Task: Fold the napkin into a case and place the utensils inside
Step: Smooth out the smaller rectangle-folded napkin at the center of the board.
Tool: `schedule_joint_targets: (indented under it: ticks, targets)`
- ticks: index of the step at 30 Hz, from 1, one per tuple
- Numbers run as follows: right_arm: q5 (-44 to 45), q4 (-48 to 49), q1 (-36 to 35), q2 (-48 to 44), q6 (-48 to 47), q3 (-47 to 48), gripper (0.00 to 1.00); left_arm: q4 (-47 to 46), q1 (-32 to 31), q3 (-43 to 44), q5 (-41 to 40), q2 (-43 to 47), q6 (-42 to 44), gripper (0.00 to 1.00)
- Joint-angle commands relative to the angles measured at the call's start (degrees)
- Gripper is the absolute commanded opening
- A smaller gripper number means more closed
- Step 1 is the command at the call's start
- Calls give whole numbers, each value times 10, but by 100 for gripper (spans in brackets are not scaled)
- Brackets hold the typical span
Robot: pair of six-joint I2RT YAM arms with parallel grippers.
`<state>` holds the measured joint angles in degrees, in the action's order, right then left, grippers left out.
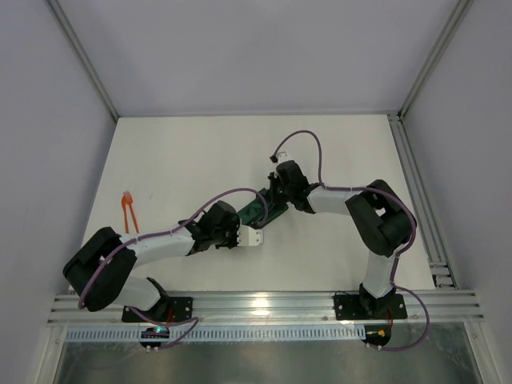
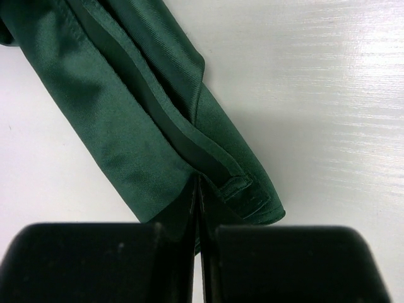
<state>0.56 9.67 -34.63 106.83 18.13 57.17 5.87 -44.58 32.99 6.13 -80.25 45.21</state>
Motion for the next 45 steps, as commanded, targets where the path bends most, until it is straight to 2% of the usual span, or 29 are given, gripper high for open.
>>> schedule_joint_targets:
  ticks: [1,6,16,19,21,25,29,33,35,39,41,45]
  targets:
    - [40,34,5,-29,-1,-31,4,96,5,-17,27,-18,-25,0]
    - [58,73,11,-39,0,-64,4,111,19,-21,31,-11,-21,0]
    - [-14,53,35,-77,-13,-77,5,122,22,-14,42,-22,-18,0]
    - [-37,44,35,-85,-15,-79,18,121,22,-10,45,-21,-19,0]
    - [-60,44,35,-76,-21,-77,33,124,22,-7,54,-16,-19,0]
    - [-90,40,35,-94,-25,-82,41,124,21,-4,63,0,-15,0]
    - [-92,33,23,-172,-23,-111,45,122,22,-3,67,12,-12,0]
    - [-103,38,-30,-242,-27,-162,51,121,22,-1,80,27,-14,0]
    - [-167,74,-48,-263,-68,-180,57,121,22,-4,91,39,-14,0]
    - [-283,147,-52,-254,-164,-193,59,114,22,-14,89,52,-12,0]
    - [-338,149,-52,-216,-231,-174,61,111,22,-19,85,60,-14,0]
    - [-416,126,-52,-117,-253,-93,61,94,22,-33,83,82,-18,0]
